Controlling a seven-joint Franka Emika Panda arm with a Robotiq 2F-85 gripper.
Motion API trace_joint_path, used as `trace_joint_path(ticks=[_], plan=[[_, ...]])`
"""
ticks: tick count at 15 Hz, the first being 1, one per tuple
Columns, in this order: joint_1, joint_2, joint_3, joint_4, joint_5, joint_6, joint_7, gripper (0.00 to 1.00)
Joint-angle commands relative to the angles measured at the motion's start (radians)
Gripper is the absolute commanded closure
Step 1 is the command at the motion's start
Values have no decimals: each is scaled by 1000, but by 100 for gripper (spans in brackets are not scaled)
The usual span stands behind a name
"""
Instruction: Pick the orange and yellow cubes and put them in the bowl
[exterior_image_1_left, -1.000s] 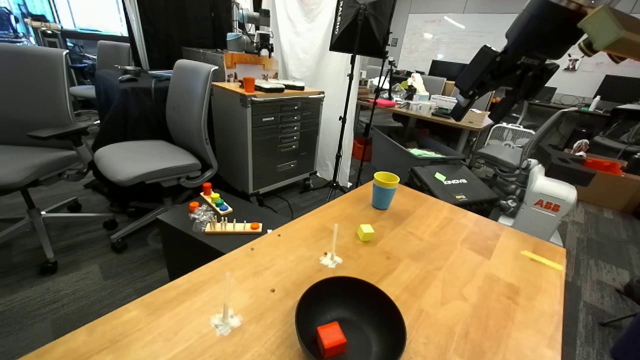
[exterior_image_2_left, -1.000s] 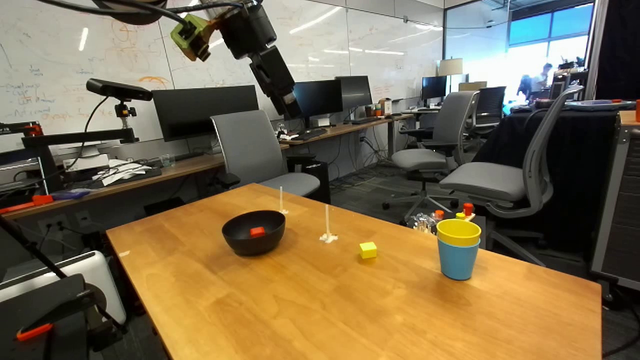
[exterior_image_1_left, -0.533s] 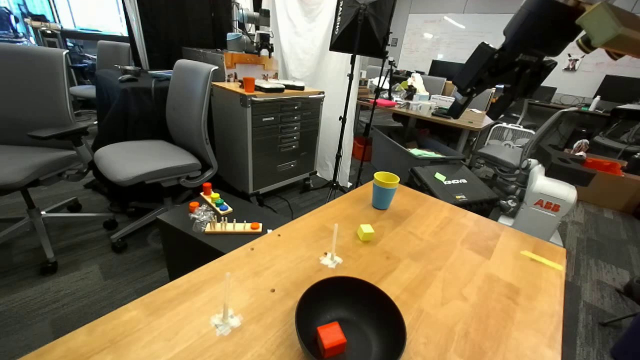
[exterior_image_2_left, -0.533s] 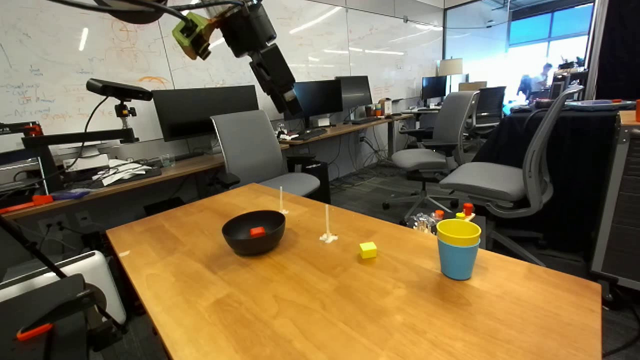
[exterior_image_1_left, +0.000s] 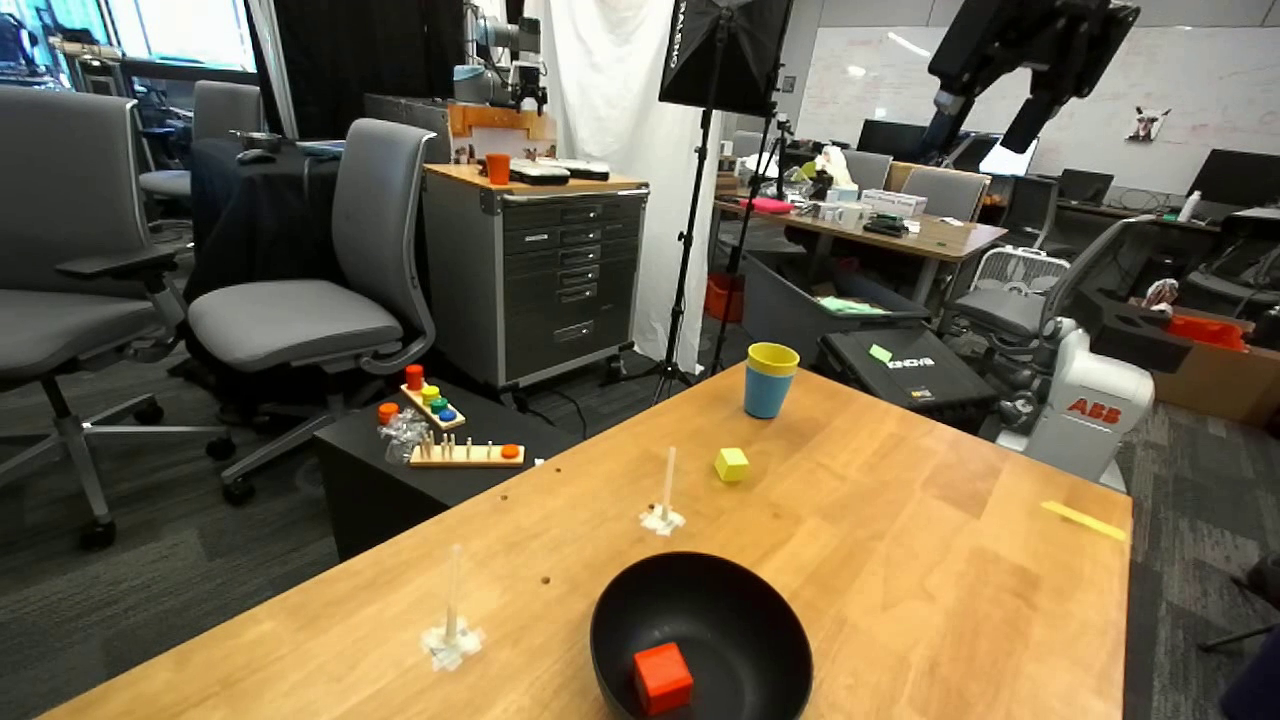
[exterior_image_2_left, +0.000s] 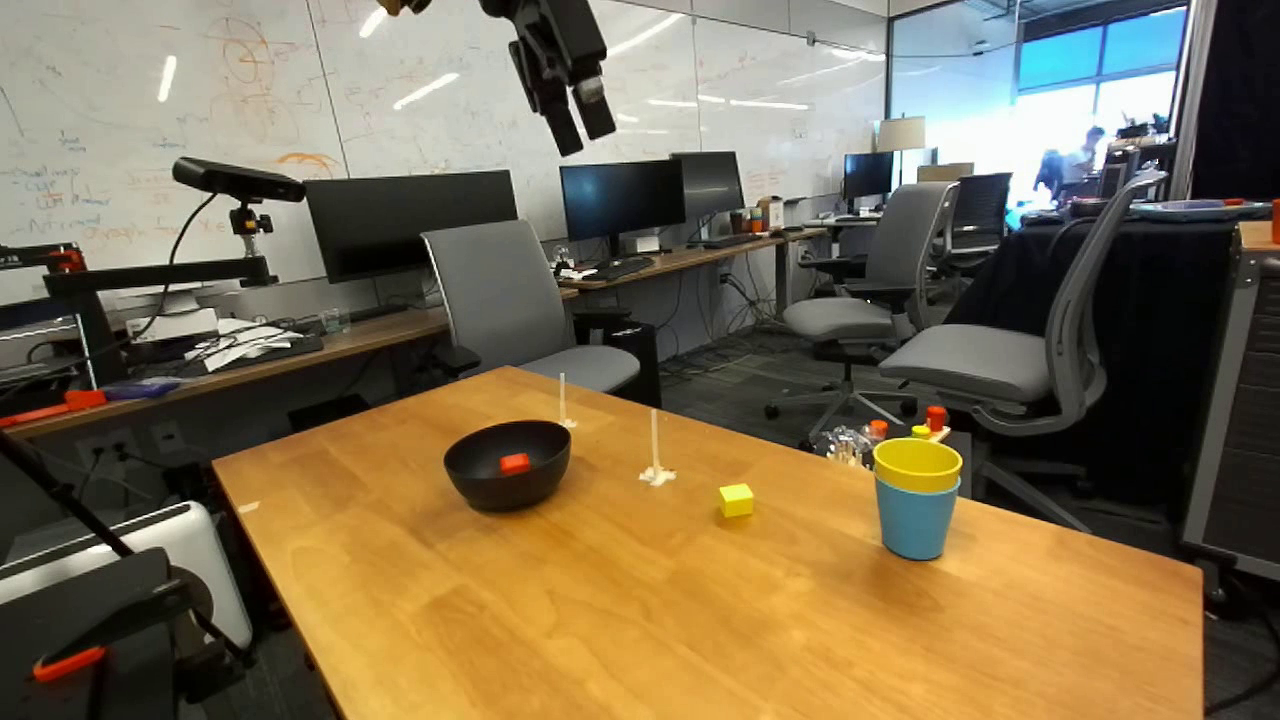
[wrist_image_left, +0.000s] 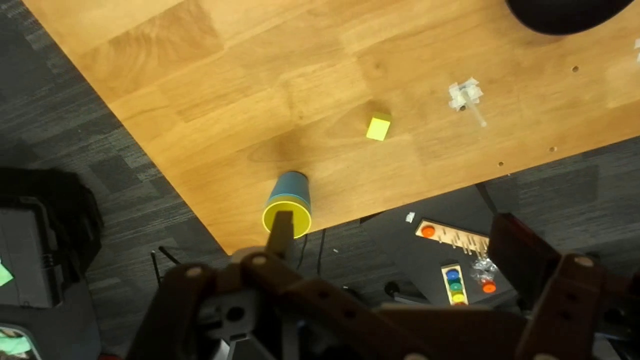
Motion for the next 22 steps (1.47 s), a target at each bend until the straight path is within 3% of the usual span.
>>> trace_joint_path(ticks=[1, 10, 22], plan=[[-35, 97, -3, 154, -20, -93, -13, 0], [-64, 333, -57, 272, 21, 191, 15, 0], [-22, 614, -89, 309, 61, 469, 68, 0]])
